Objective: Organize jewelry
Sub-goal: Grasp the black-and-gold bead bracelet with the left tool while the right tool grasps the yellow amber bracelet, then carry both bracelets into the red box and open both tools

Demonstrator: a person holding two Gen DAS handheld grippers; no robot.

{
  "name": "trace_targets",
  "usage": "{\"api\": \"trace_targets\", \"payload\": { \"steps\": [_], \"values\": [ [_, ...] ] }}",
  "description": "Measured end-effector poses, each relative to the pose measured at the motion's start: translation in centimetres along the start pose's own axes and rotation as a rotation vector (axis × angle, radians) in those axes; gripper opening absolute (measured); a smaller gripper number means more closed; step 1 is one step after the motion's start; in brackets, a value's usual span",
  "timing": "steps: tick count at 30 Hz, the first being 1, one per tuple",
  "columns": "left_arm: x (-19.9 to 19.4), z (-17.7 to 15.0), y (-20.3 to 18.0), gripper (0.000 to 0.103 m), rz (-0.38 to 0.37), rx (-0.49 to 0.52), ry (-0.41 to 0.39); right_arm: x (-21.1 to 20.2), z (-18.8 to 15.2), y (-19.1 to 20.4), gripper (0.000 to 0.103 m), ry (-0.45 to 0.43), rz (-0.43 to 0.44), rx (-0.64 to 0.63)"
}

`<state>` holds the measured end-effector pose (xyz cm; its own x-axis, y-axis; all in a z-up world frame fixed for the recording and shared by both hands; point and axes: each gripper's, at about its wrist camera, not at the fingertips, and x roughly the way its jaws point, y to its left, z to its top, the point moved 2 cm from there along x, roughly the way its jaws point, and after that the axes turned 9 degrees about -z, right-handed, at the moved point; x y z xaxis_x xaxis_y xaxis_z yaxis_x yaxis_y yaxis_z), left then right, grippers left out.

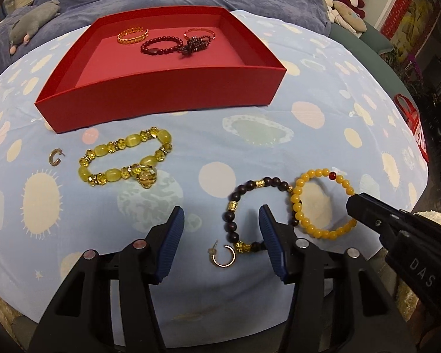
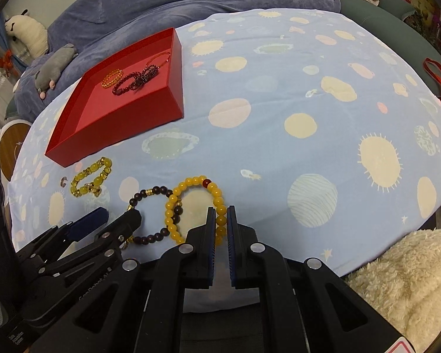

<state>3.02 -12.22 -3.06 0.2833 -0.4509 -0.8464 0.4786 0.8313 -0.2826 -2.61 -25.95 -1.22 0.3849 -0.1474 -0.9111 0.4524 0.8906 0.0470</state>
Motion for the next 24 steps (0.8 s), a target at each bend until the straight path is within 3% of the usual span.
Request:
{"api": "trace_targets", "payload": {
  "steps": [4, 6, 11, 24],
  "values": [
    [0.2, 0.0, -0.4, 0.040, 0.028, 0.034, -0.008, 0.2, -0.1, 0.1, 0.007, 0.004, 0.005, -0.003],
    [0.2, 0.1, -0.3, 0.027, 0.039, 0.038, -0.011, 0.3, -0.2, 0.2, 0.007, 0.005, 0.005, -0.008],
    [0.3, 0.2, 0.0, 0.008, 0.023, 0.039, -0.007, 0.4, -0.3, 0.5, 0.007, 0.006, 0.009, -0.016],
    [-3.2, 1.6, 1.4, 0.008, -0.023, -0.035, -0.044, -0.8, 0.2, 2.1, 0.007, -0.023, 0.047, -0.048]
  ]
}}
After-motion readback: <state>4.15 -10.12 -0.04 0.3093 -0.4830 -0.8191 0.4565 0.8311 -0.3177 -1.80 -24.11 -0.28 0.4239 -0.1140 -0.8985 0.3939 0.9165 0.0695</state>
